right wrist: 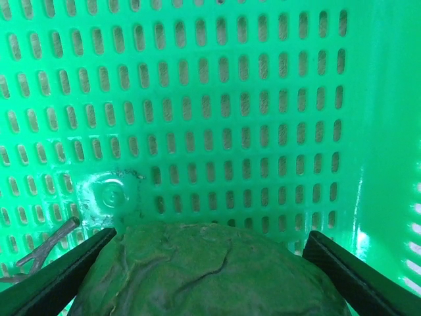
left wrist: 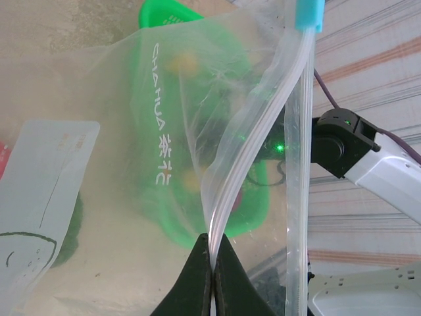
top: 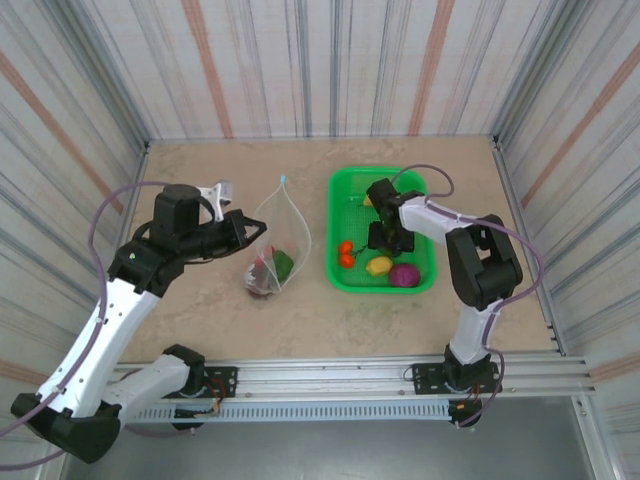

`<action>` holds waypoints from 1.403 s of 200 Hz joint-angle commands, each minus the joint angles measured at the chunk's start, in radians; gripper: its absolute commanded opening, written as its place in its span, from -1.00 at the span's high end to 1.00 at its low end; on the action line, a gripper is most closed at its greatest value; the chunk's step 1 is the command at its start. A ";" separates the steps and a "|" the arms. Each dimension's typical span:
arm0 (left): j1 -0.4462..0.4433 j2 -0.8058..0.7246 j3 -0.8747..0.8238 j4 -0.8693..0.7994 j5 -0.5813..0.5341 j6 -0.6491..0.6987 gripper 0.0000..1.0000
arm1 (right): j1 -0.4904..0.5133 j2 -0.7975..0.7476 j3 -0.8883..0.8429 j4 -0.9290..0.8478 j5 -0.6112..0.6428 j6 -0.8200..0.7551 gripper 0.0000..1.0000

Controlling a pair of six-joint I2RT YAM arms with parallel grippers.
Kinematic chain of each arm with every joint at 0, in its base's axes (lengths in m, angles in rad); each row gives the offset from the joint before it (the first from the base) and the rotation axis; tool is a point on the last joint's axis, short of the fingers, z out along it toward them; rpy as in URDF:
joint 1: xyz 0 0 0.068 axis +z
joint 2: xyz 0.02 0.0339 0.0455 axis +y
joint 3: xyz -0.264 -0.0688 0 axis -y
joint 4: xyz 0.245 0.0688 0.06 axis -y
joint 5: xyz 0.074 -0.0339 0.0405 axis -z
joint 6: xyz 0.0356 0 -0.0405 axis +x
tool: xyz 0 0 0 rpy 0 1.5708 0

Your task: Place the food in the zip-top bag and seal the zipper

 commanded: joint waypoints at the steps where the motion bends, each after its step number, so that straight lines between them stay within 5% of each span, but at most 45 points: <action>1: -0.010 0.001 0.013 -0.008 -0.013 0.012 1.00 | -0.003 -0.111 0.059 -0.055 -0.016 -0.005 -0.46; 62: -0.015 0.018 0.059 -0.016 -0.024 0.002 1.00 | 0.072 -0.401 0.252 -0.172 -0.052 -0.030 -0.45; 94: -0.015 0.029 0.065 -0.010 -0.036 -0.002 1.00 | 0.210 -0.499 0.369 -0.139 -0.067 -0.017 -0.41; 166: -0.020 0.050 0.085 0.009 -0.035 -0.028 1.00 | 0.525 -0.410 0.534 -0.005 -0.196 0.064 -0.41; 238: -0.020 0.037 0.090 0.015 -0.046 -0.044 1.00 | 0.554 -0.341 0.396 0.187 -0.264 0.245 -0.42; 280: -0.020 0.030 0.109 0.005 -0.056 -0.032 1.00 | 0.557 -0.285 0.380 0.103 -0.231 0.304 -0.50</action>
